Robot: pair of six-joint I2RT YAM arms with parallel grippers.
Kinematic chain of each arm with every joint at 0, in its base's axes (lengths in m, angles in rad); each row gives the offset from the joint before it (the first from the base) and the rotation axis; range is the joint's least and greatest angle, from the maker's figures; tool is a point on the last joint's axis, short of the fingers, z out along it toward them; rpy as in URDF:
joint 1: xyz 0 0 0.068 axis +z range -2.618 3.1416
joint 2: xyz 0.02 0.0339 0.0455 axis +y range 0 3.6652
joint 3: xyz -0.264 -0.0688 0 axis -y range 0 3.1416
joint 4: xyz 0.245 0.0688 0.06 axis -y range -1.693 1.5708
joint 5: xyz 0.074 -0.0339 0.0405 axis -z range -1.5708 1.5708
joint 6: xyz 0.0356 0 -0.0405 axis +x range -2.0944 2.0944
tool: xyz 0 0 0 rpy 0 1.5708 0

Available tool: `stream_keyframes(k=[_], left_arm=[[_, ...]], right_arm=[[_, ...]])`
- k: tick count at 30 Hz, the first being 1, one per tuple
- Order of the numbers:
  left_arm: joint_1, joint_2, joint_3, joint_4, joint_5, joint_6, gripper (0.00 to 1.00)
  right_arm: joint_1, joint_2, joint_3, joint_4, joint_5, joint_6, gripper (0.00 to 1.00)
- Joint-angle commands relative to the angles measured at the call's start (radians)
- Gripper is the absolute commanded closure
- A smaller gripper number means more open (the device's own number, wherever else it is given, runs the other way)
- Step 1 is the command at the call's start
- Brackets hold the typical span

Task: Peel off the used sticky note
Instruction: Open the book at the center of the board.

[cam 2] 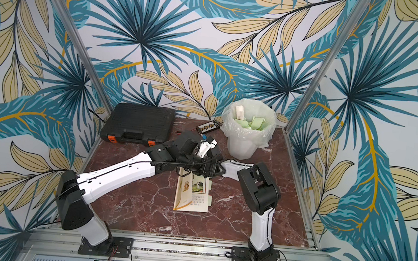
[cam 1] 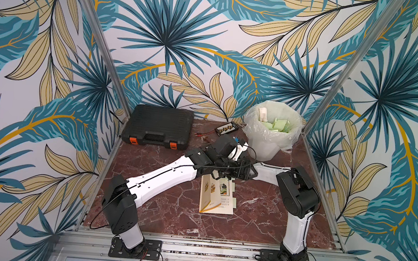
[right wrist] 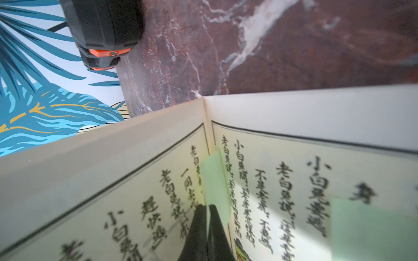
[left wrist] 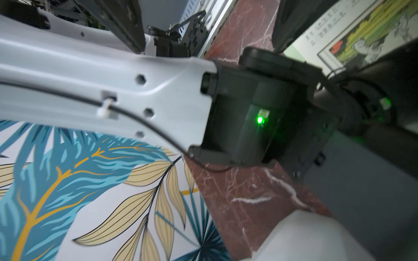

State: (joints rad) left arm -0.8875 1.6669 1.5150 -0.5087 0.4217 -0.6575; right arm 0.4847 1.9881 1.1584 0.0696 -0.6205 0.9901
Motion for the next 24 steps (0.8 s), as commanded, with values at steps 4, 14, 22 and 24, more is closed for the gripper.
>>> stream_keyframes(k=[4, 14, 22, 24], left_arm=[[-0.051, 0.033, -0.016, -0.091, -0.093, 0.040, 0.15], [-0.062, 0.090, -0.115, -0.180, -0.122, 0.108, 0.28], [-0.064, 0.154, -0.114, -0.300, -0.316, 0.118, 0.28], [-0.062, 0.166, -0.114, -0.364, -0.389, 0.111, 0.28]], right_arm=[[0.009, -0.016, 0.003, 0.010, 0.006, 0.014, 1.00], [0.006, -0.005, 0.007, 0.043, -0.004, 0.037, 1.00], [0.001, -0.022, 0.006, 0.040, -0.001, 0.039, 1.00], [-0.001, -0.029, 0.005, 0.039, -0.004, 0.039, 1.00]])
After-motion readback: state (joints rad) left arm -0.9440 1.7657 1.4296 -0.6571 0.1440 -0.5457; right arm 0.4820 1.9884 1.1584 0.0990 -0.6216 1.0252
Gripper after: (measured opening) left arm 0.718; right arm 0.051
